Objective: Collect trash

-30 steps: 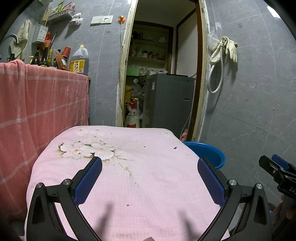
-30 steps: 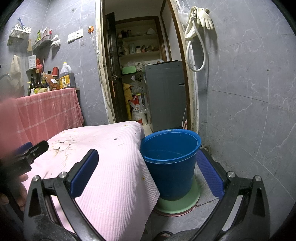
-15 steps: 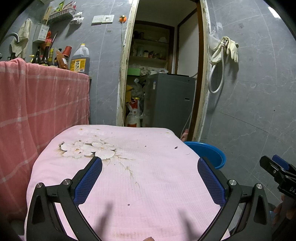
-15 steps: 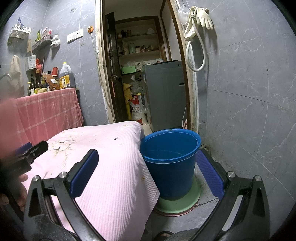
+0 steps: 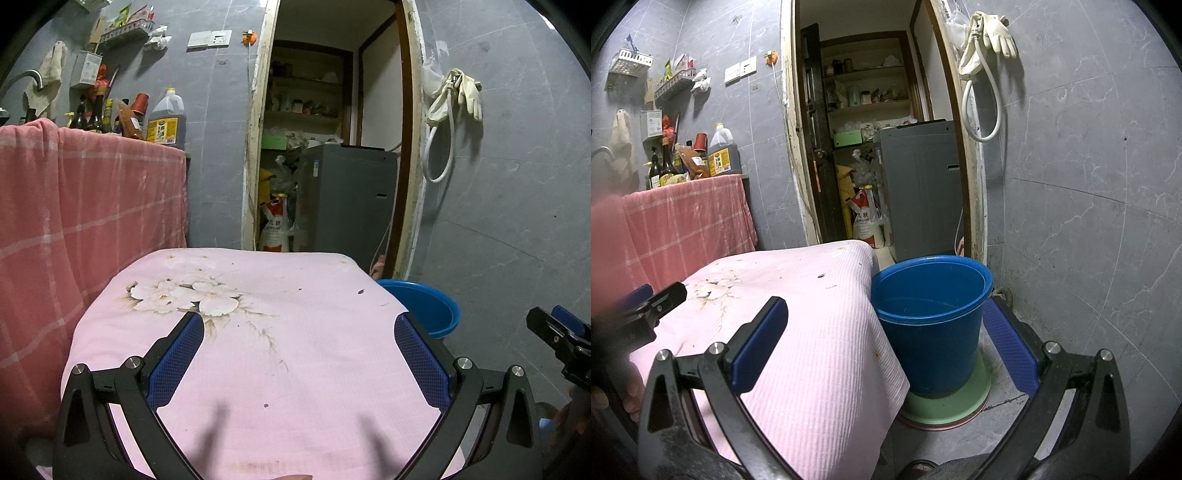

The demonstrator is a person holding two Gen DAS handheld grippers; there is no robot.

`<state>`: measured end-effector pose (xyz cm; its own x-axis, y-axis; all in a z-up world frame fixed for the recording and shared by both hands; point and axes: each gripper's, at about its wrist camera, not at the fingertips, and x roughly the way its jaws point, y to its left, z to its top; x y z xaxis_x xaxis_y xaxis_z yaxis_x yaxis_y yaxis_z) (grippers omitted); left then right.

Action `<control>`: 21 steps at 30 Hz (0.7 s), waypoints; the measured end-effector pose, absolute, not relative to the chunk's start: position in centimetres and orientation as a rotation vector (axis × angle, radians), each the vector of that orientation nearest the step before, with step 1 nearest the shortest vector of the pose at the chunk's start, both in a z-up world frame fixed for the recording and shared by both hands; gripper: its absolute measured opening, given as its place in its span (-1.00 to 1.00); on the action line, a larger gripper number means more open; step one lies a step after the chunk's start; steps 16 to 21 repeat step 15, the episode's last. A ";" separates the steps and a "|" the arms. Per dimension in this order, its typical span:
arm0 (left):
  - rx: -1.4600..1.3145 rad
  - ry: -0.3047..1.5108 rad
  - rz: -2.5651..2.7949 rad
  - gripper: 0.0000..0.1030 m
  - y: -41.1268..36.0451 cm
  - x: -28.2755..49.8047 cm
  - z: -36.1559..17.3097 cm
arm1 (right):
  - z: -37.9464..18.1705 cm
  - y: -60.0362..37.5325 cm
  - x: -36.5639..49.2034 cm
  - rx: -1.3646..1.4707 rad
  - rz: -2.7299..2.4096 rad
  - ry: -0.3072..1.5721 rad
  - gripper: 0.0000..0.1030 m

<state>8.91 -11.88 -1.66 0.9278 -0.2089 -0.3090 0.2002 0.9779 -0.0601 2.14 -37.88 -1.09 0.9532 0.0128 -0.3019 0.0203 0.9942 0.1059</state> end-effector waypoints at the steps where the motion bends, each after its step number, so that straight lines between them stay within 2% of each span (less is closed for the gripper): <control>1: -0.029 0.321 -0.207 0.97 -12.0 8.9 -1.6 | -1.0 -38.0 2.2 0.109 -0.004 0.307 1.00; 21: -0.027 0.323 -0.210 0.97 -12.3 8.9 -1.6 | -1.1 -37.7 2.1 0.110 -0.004 0.308 1.00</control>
